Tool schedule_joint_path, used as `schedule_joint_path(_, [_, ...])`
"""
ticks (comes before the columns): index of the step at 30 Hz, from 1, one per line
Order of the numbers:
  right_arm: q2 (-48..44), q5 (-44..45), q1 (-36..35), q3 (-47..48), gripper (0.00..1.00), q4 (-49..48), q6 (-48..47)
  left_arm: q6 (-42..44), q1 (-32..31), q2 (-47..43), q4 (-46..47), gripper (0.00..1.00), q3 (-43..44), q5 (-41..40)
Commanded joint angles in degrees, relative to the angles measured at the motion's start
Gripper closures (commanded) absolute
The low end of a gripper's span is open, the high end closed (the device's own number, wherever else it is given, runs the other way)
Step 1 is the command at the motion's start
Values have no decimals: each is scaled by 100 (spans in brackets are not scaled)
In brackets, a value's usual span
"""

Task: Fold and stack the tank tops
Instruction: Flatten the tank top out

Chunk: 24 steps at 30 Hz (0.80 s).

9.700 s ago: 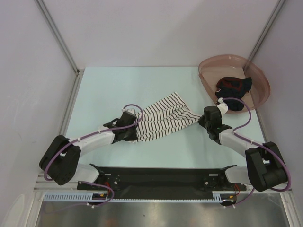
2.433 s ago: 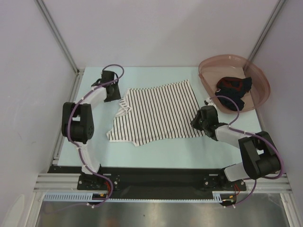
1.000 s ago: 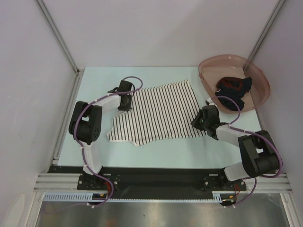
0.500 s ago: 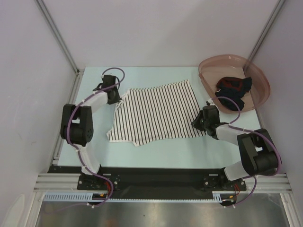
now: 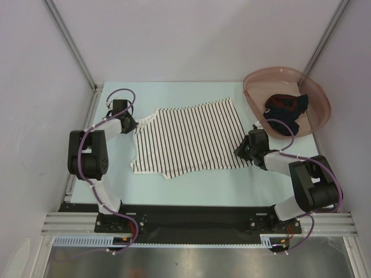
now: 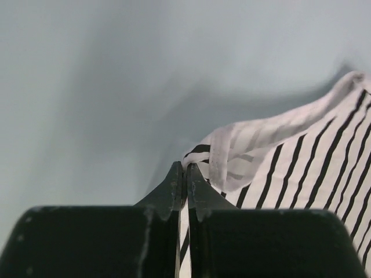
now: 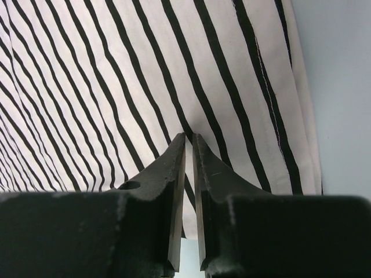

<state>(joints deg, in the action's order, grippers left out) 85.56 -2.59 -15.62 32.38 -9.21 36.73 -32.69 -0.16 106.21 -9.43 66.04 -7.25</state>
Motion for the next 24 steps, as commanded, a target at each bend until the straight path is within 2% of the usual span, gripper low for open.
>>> schedule_joint_path(1, [101,-40,15,102,85,16,45,-343,227,-417,407,95,-293,-172])
schedule_joint_path(5, [93,-40,24,102,85,16,45,-370,324,-250,345,89,-153,-14])
schedule_joint_path(7, [110,-49,15,102,85,16,36,-440,385,-329,511,74,-275,30])
schedule_joint_path(8, [110,-40,15,102,85,7,45,-475,403,-390,608,64,-354,22])
schedule_joint_path(9, [110,-49,32,102,85,16,45,-519,438,-452,783,43,-520,13])
schedule_joint_path(11, [101,-66,24,93,85,16,36,-537,473,-593,838,17,-592,-66])
schedule_joint_path(15, [110,-75,41,102,85,-1,18,-476,526,-628,811,14,-531,-84])
schedule_joint_path(24, [66,-40,41,84,85,16,27,-555,526,-1023,917,16,-882,-400])
